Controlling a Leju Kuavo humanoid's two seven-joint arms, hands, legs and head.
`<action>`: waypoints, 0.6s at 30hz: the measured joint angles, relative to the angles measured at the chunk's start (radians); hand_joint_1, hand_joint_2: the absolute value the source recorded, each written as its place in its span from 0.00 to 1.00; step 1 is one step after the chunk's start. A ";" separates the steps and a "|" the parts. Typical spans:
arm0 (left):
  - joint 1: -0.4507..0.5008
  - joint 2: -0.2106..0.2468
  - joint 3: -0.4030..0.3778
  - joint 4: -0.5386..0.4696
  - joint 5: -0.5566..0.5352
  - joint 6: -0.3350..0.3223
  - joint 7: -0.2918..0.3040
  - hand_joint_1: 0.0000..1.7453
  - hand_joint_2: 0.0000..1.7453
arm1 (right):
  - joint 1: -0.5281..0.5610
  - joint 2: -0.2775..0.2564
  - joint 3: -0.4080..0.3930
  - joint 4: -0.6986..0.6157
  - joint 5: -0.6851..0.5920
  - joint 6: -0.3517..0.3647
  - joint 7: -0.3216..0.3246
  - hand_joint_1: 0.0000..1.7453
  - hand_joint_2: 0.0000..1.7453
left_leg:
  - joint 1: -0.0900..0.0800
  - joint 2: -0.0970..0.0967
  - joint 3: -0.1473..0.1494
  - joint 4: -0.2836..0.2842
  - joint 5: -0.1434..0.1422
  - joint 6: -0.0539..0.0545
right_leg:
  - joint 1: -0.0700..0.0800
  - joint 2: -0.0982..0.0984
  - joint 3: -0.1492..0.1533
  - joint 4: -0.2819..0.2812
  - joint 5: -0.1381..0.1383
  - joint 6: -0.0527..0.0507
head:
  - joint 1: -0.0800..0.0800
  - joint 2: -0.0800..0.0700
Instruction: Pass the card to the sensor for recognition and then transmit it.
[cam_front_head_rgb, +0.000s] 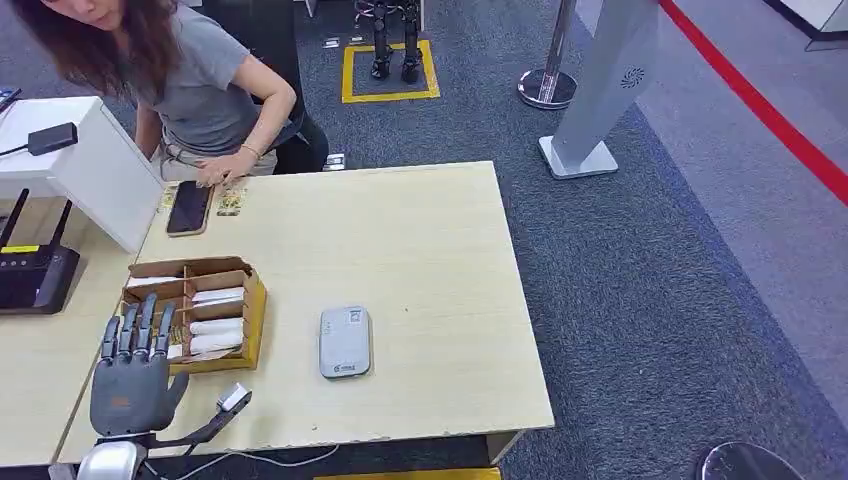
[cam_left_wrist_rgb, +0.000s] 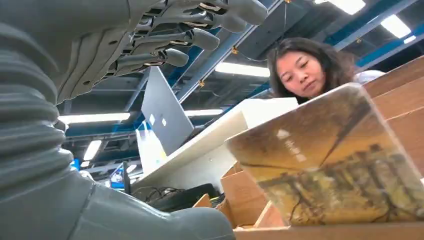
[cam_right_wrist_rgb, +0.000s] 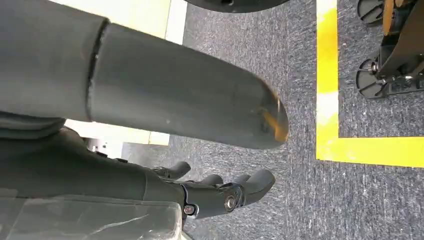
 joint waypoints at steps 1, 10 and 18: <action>-0.004 -0.003 0.000 0.002 0.000 0.004 -0.004 0.00 1.00 | 0.000 0.000 0.000 0.000 0.000 0.000 -0.002 0.00 0.00 | 0.000 0.000 0.000 0.000 0.000 0.000 | 0.000 0.000 0.000 0.000 0.000 0.000 | 0.000 0.000; -0.021 -0.040 0.001 0.020 0.005 0.027 -0.078 0.00 1.00 | 0.000 -0.004 0.002 0.000 0.000 0.001 -0.015 0.00 0.00 | 0.000 0.000 0.000 0.000 0.000 0.000 | 0.000 0.000 0.000 0.000 0.000 0.000 | 0.000 0.000; -0.026 -0.065 0.000 0.022 0.038 0.069 -0.146 0.00 1.00 | 0.000 -0.005 0.004 0.000 0.000 0.001 -0.019 0.00 0.00 | 0.000 0.000 0.000 0.000 0.000 0.000 | 0.000 0.000 0.000 0.000 0.000 0.000 | 0.000 0.000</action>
